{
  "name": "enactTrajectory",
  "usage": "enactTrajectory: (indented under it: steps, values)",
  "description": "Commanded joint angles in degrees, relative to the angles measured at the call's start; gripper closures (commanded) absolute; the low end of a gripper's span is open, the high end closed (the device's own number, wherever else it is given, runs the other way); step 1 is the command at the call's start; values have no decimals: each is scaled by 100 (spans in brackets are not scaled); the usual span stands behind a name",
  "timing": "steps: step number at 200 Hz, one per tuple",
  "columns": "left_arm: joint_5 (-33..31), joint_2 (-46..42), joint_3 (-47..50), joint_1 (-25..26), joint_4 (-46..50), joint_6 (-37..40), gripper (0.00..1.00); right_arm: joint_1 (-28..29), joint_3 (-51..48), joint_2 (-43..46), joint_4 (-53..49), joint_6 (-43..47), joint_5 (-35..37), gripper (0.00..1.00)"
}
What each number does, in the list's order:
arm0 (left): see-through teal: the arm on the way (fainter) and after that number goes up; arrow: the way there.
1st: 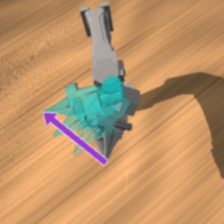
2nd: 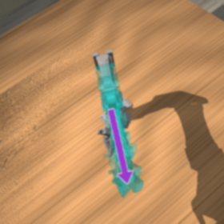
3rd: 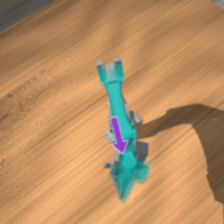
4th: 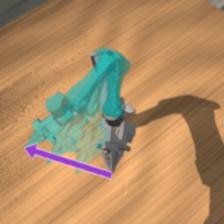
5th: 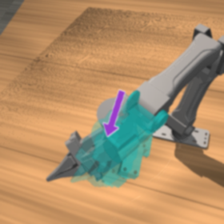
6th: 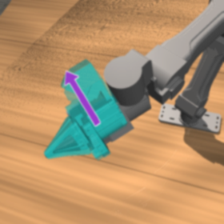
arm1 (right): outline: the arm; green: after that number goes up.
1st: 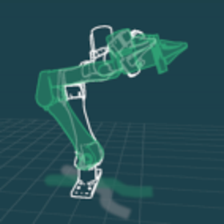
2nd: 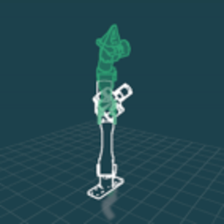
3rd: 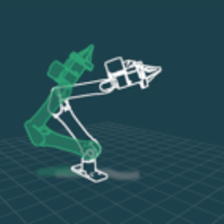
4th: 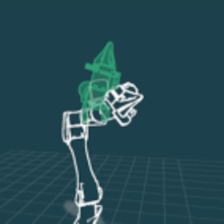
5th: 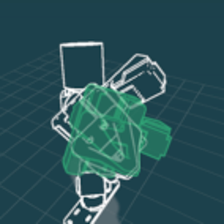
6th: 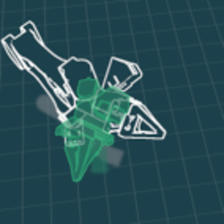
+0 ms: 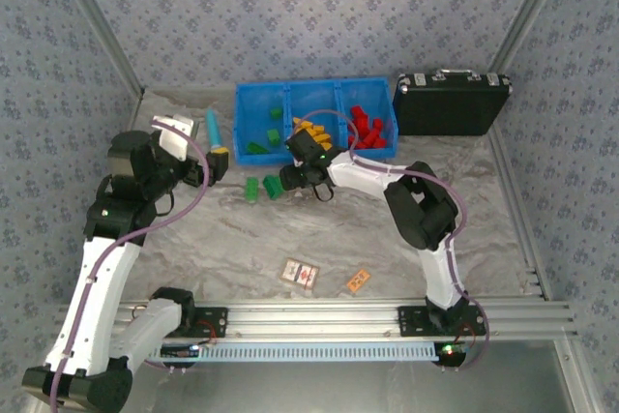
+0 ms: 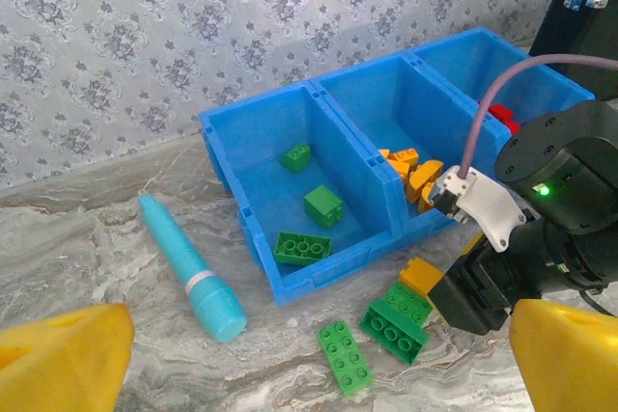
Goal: Sort the legos into containers by color
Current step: Pick up the lego from the center of the table.
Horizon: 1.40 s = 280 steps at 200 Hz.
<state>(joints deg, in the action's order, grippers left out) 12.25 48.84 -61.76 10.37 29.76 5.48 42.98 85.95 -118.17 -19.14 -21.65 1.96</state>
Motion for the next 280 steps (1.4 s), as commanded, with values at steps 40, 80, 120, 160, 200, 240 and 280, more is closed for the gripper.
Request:
enactTrajectory:
  steps: [40, 80, 120, 160, 200, 240, 280]
  values:
    - [76, -59, -3, -43, -127, 24, 0, -123, 297, -388, 97, -75, -211, 37]
    - [60, -41, 5, -37, -136, 30, 0, -198, 343, -461, 97, -41, -237, 45]
    - [56, -32, 12, -41, -128, 24, 0, -235, 378, -512, 70, -24, -266, 54]
    - [49, -29, 32, -44, -164, 24, 0, -240, 355, -511, 7, 10, -246, 62]
    - [47, 54, -47, -39, -109, 17, 0, -263, 110, -301, -18, 116, -250, 71]
    - [5, -10, 36, -44, -162, 33, 0, -238, -105, 104, -314, 277, -266, 74]
    - [43, 8, 27, -44, -155, 15, 0, -153, -372, 709, -624, 401, -239, 76]
